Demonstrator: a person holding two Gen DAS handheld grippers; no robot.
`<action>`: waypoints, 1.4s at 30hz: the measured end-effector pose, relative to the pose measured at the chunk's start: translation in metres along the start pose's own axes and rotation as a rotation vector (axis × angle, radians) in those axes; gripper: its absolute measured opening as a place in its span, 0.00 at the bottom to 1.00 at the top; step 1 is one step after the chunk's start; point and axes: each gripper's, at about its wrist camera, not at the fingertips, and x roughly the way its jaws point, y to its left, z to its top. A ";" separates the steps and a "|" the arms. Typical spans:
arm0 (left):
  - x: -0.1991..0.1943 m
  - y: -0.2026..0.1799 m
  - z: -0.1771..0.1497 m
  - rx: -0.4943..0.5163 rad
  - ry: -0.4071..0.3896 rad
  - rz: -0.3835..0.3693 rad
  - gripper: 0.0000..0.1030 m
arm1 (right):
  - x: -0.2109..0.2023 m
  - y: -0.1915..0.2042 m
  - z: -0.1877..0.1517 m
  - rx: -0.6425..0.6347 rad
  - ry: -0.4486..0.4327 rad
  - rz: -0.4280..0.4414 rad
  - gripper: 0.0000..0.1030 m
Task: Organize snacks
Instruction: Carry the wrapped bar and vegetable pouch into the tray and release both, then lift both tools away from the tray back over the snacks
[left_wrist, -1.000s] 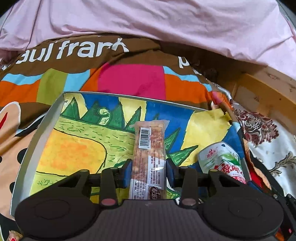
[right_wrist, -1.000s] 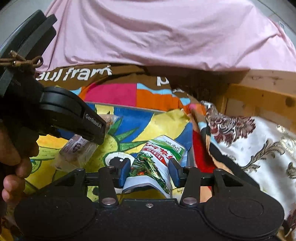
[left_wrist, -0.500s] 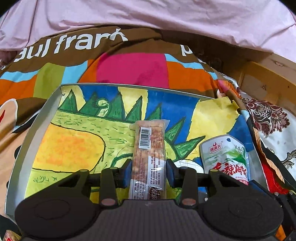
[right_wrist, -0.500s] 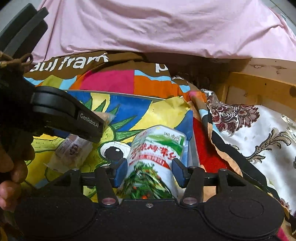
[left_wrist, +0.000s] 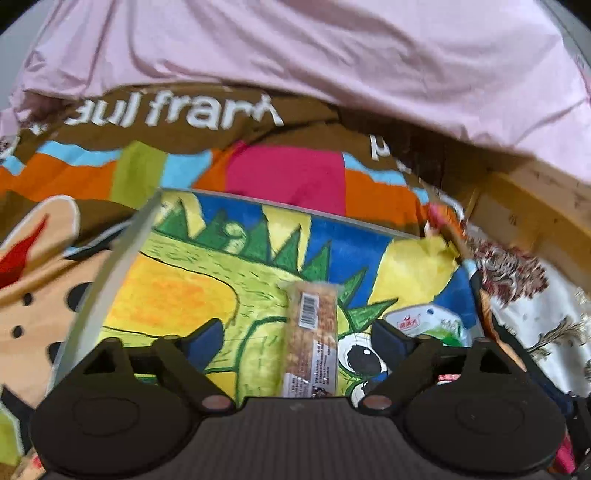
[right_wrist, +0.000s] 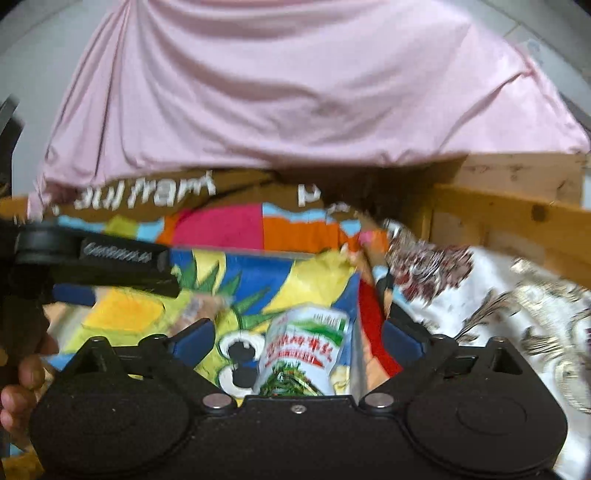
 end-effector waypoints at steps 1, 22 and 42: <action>-0.009 0.002 0.000 -0.007 -0.015 0.002 0.95 | -0.008 -0.001 0.003 0.006 -0.013 -0.001 0.96; -0.198 0.051 -0.030 -0.009 -0.182 0.002 1.00 | -0.195 0.032 0.015 -0.050 -0.279 0.009 0.99; -0.262 0.114 -0.092 0.052 -0.106 0.023 1.00 | -0.254 0.099 -0.024 -0.161 -0.110 0.144 0.99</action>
